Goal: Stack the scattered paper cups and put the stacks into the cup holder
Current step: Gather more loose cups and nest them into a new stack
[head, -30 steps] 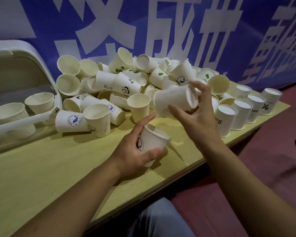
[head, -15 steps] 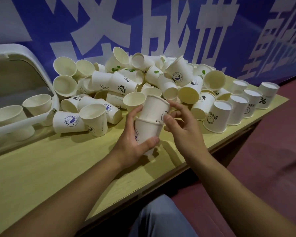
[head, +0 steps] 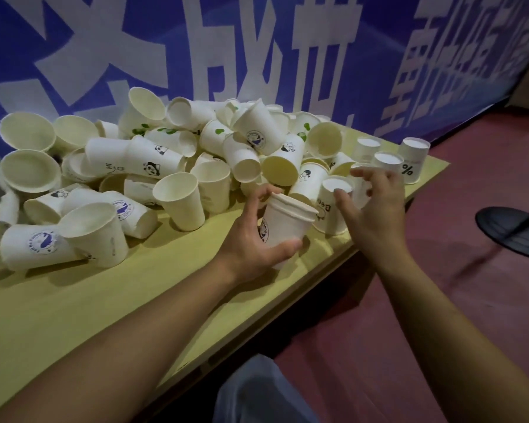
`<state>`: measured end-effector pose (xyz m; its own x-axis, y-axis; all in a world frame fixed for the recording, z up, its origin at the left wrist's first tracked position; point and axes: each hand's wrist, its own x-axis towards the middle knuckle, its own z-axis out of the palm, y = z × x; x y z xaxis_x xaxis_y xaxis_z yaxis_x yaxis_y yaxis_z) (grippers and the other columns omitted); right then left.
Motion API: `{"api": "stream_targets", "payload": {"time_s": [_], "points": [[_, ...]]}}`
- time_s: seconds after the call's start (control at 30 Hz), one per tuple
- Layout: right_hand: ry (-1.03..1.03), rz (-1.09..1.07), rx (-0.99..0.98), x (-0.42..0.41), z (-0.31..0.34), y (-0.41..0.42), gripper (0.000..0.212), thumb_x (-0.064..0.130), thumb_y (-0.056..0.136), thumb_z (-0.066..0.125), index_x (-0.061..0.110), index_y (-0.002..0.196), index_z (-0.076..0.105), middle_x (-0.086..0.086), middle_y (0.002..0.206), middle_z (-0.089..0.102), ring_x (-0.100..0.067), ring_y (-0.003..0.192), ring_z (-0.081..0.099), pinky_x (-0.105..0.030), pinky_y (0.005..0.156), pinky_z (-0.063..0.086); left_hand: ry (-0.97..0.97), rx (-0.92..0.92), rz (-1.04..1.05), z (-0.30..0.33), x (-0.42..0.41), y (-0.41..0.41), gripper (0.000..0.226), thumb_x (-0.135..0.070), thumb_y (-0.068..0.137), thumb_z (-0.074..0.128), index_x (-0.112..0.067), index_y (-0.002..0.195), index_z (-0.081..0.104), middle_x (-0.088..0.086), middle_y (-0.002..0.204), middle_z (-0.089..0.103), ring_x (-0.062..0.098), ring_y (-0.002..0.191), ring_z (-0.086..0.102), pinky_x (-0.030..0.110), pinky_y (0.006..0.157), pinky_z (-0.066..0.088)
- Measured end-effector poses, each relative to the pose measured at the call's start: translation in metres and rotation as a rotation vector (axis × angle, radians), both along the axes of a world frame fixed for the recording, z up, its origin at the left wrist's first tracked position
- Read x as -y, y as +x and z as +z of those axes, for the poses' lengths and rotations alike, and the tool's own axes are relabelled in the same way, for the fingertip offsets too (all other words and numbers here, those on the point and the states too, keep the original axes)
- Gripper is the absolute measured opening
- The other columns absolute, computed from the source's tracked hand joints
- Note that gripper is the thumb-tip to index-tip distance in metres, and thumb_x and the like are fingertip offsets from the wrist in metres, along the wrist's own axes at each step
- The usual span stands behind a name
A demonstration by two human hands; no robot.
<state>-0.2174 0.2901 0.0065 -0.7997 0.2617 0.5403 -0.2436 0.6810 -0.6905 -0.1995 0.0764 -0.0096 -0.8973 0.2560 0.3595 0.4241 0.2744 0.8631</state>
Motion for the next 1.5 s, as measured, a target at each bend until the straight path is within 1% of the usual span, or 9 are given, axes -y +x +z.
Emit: {"api": "stream_targets", "payload": {"time_s": [0.17,0.4,0.53,0.63,0.73,0.97,1.17,1.43,1.5], "points": [[0.067,0.046,0.115,-0.004,-0.008,-0.010,0.024,0.034,0.084,0.077,0.022,0.099,0.062,-0.005,0.126,0.050,-0.024,0.124,0.043,-0.030,0.100,0.033,0.073,0.001,0.037,-0.007,0.008,-0.001,0.075,-0.051,0.061,0.078,-0.063,0.124,0.039,-0.032,0.119,0.053,-0.003,0.106,0.058,0.021,0.074,0.055],[-0.151,0.071,0.005,-0.012,-0.009,0.008,0.034,0.035,0.081,0.074,0.023,0.071,0.043,0.006,0.106,0.063,-0.016,0.101,0.061,-0.045,0.082,0.055,0.088,0.055,-0.020,-0.005,0.015,0.005,0.076,-0.055,0.059,0.076,-0.063,0.125,0.041,-0.014,0.119,0.059,-0.001,0.098,0.063,0.020,0.069,0.054],[-0.445,0.084,-0.091,-0.015,-0.008,0.021,0.036,0.045,0.069,0.069,0.030,0.082,0.039,0.005,0.099,0.058,-0.018,0.091,0.062,-0.029,0.065,0.050,0.049,0.069,-0.070,-0.004,0.016,0.009,0.073,-0.057,0.057,0.075,-0.073,0.120,0.040,-0.016,0.119,0.059,-0.003,0.097,0.062,0.018,0.072,0.053],[-0.640,0.178,-0.077,-0.006,-0.007,0.025,0.041,0.039,0.069,0.073,0.034,0.096,0.042,0.002,0.105,0.054,-0.030,0.097,0.066,-0.040,0.070,0.058,0.020,0.085,-0.110,-0.004,0.015,0.010,0.077,-0.056,0.058,0.075,-0.069,0.126,0.042,-0.013,0.114,0.063,-0.003,0.094,0.063,0.016,0.072,0.051],[-0.685,0.341,0.002,0.015,-0.002,0.028,0.060,0.025,0.072,0.074,0.040,0.121,0.043,0.002,0.104,0.048,-0.013,0.087,0.066,-0.040,0.077,0.060,0.006,0.104,-0.148,-0.005,0.015,0.009,0.085,-0.057,0.060,0.076,-0.064,0.137,0.040,-0.010,0.120,0.064,-0.001,0.103,0.063,0.016,0.077,0.052],[-0.458,0.534,0.213,0.037,0.012,0.027,0.078,0.011,0.090,0.070,0.045,0.147,0.029,-0.004,0.112,0.049,0.003,0.084,0.067,-0.014,0.069,0.053,0.047,0.127,-0.147,-0.009,0.020,0.009,0.095,-0.057,0.063,0.076,-0.068,0.144,0.027,-0.017,0.130,0.060,0.000,0.111,0.062,0.023,0.086,0.055],[-0.443,0.559,0.201,0.041,0.000,0.023,0.031,0.035,0.088,0.064,0.048,0.115,0.070,0.000,0.107,0.062,-0.017,0.095,0.065,-0.045,0.090,0.058,0.142,0.055,-0.039,-0.012,0.020,0.004,0.106,-0.050,0.066,0.076,-0.056,0.151,0.012,-0.023,0.146,0.042,-0.002,0.122,0.056,0.021,0.092,0.053],[-0.136,0.319,0.040,0.038,-0.011,0.007,0.045,0.017,0.089,0.071,0.038,0.128,0.061,0.009,0.118,0.056,-0.006,0.098,0.058,-0.029,0.078,0.053,0.185,-0.082,0.151,-0.013,0.035,-0.006,0.073,-0.050,0.066,0.076,-0.056,0.127,0.035,0.003,0.126,0.056,0.024,0.104,0.064,0.036,0.077,0.059],[0.040,0.305,0.002,0.041,-0.001,-0.011,0.061,0.018,0.086,0.074,0.040,0.138,0.050,0.008,0.130,0.051,-0.012,0.114,0.053,-0.030,0.090,0.048,0.245,-0.066,0.203,-0.012,0.043,-0.009,0.072,-0.049,0.065,0.075,-0.053,0.126,0.036,0.005,0.124,0.057,0.027,0.102,0.065,0.038,0.075,0.061]]}}
